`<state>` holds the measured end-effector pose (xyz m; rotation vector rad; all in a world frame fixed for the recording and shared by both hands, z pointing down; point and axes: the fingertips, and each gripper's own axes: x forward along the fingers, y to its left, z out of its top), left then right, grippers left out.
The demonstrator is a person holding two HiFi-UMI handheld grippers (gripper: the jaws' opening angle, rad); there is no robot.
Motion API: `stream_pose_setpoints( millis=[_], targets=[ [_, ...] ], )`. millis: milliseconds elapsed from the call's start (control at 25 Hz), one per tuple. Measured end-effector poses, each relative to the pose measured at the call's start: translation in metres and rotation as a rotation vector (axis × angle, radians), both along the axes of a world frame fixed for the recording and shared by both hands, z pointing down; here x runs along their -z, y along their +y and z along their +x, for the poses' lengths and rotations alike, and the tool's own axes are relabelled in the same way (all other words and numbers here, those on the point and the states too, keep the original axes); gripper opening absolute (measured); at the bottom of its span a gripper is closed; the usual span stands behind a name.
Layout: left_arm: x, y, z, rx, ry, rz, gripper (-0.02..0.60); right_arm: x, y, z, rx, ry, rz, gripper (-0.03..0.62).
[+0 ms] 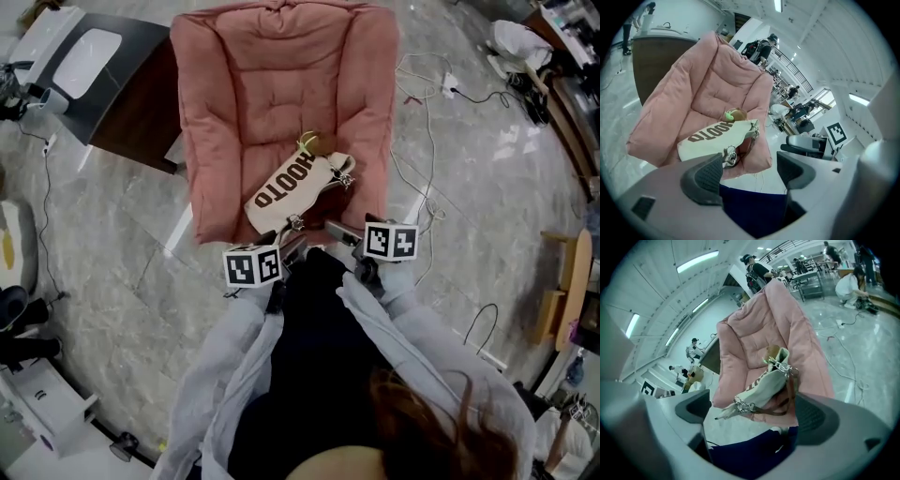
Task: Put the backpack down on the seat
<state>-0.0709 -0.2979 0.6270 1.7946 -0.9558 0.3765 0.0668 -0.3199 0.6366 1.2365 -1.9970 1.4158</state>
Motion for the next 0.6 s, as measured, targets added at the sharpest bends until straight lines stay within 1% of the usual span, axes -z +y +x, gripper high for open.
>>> stream_pose_setpoints(
  millis=[200,280,400,600],
  targets=[
    [0.033,-0.012,-0.026,0.025,0.003,0.087,0.367,0.036,-0.014,-0.034,0.037,-0.037,0.088,0.555],
    [0.049,-0.017,-0.037,0.034,-0.004,0.134,0.367,0.054,-0.019,-0.045,0.048,-0.051,0.135,0.546],
    [0.076,-0.028,-0.054,0.055,-0.033,0.233,0.367,0.083,-0.028,-0.056,0.061,-0.062,0.224,0.528],
    [0.128,-0.046,-0.082,0.070,-0.127,0.423,0.367,0.135,-0.038,-0.078,0.112,-0.057,0.393,0.517]
  ],
)
